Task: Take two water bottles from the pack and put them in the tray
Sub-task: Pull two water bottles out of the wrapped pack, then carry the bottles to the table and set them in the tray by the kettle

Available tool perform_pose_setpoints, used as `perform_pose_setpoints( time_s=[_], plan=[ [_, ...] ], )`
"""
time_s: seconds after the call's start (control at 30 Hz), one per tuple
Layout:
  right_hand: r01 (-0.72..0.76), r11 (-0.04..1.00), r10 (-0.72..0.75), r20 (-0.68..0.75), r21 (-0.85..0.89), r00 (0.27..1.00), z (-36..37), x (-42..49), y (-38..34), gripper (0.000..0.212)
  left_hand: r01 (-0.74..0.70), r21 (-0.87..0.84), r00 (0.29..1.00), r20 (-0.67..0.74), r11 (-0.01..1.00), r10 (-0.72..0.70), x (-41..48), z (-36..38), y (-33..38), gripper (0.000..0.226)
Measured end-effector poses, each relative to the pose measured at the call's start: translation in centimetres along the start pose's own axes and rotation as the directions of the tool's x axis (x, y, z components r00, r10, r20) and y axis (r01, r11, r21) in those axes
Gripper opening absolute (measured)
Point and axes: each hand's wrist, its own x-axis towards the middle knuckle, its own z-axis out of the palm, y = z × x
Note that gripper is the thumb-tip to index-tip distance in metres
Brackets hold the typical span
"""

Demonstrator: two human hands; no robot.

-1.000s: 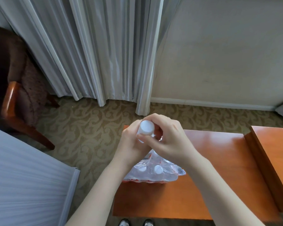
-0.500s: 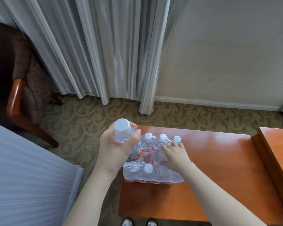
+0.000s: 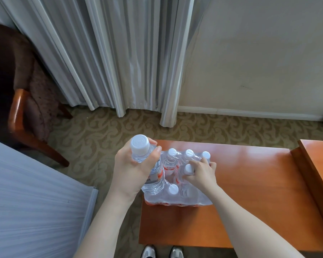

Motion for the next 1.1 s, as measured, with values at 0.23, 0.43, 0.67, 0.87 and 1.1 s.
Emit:
perform_pose_setpoints(
  time_s=[0.23,0.43,0.67,0.87,1.1],
  plan=[
    [0.053,0.818,0.068,-0.188,0.573,0.980,-6.7,-2.3,-0.2,0.027,-0.001,-0.037,1.000,0.022,0.999,0.002,0.2,0.3,0.3,0.008],
    [0.279,0.560,-0.077,-0.287,0.780,0.955,-16.3,-3.8,-4.1,0.015,-0.038,-0.052,0.997,0.064,0.998,0.042,0.9,1.2,2.3,0.008],
    [0.417,0.676,-0.149,-0.440,0.608,0.885,-23.3,-6.0,-6.0,0.022,-0.130,-0.017,0.982,0.133,0.991,0.131,1.9,3.3,6.6,0.020],
    [0.404,0.749,-0.076,-0.537,0.526,0.840,-27.4,-9.1,-4.4,0.032,-0.201,-0.029,0.948,0.246,0.979,0.202,2.4,6.6,11.2,0.023],
    [0.316,0.800,0.068,-0.600,0.510,0.797,-32.0,-13.9,0.4,0.038,-0.271,-0.115,0.843,0.451,0.956,0.293,1.6,12.0,16.6,0.025]
  ],
)
